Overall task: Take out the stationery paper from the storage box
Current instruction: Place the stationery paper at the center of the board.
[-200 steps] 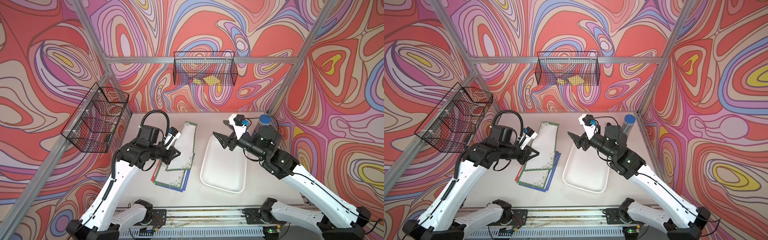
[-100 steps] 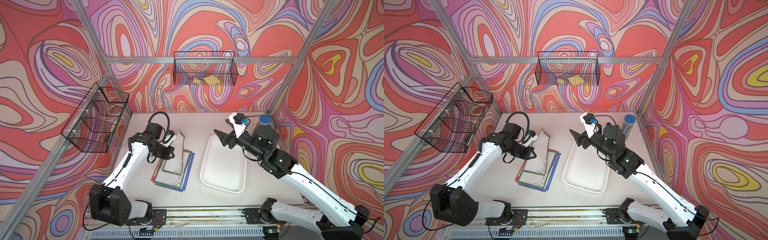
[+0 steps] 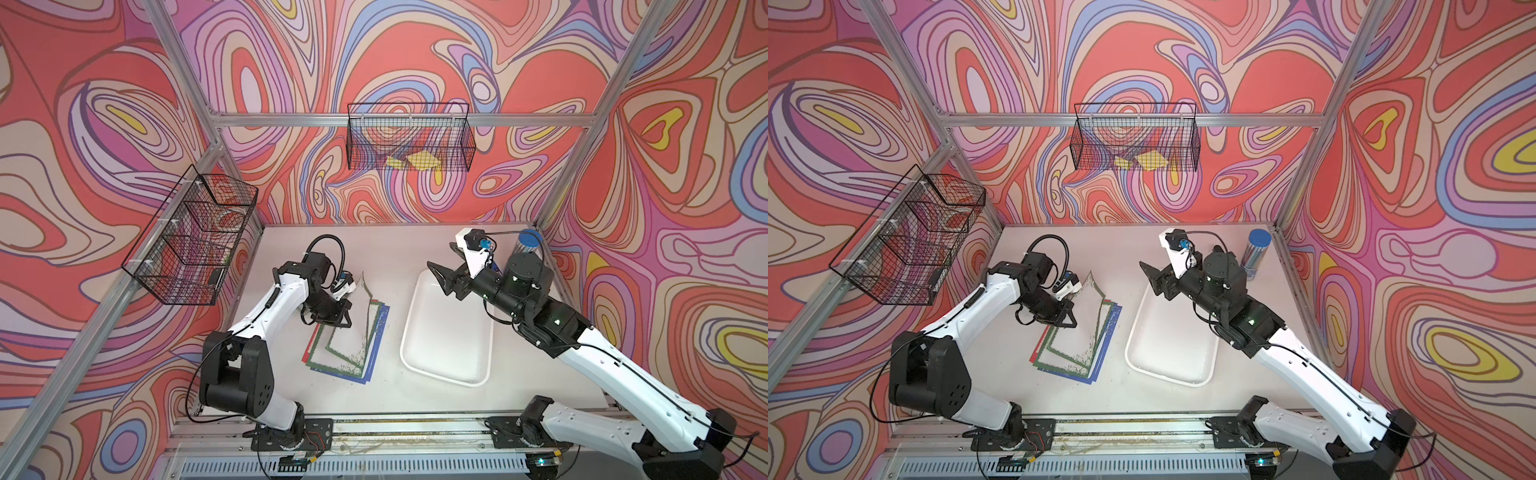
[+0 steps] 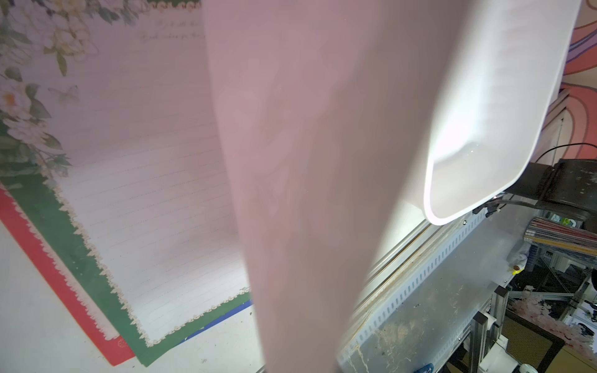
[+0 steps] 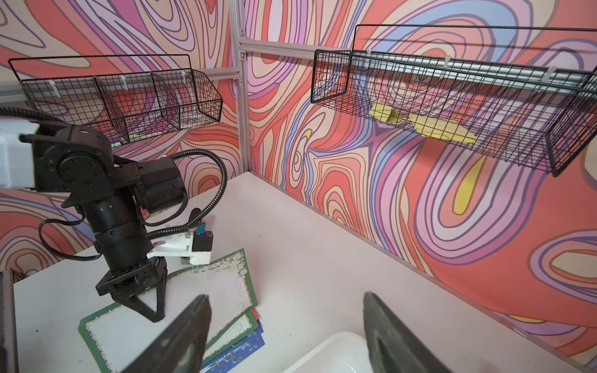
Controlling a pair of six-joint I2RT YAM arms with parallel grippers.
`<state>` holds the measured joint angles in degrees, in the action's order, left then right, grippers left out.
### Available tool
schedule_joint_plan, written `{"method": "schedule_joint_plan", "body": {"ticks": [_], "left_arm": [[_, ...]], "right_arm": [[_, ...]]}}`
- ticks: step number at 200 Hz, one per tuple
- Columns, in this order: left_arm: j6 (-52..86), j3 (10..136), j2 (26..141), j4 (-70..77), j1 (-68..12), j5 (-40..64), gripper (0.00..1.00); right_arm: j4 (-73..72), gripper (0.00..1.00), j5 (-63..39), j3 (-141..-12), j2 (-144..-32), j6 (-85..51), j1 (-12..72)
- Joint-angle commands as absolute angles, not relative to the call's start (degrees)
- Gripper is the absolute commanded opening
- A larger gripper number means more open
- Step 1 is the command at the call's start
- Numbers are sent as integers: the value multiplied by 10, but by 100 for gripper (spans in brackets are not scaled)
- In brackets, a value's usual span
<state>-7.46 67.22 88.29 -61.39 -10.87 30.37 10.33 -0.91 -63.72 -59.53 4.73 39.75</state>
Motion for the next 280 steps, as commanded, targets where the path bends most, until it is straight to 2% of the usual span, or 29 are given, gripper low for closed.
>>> {"method": "schedule_joint_plan", "body": {"ticks": [1,75,105,167,232,252,280], "left_arm": [[-85,669,903,-636,-104,278,2],[-69,675,940,-629,-100,183,8],[-64,684,958,-626,-100,149,15],[-39,682,985,-613,-100,47,21],[-29,678,995,-599,-100,41,40],[-21,678,996,-599,-100,13,51],[-16,679,995,-599,-99,-13,55]], "right_arm": [[108,77,-4,-628,-598,42,399],[114,77,3,-628,-605,53,398],[117,77,3,-633,-605,56,398],[115,77,46,-626,-597,67,398],[110,77,49,-636,-612,71,398],[109,77,54,-640,-618,72,398],[112,77,54,-648,-628,72,398]]}}
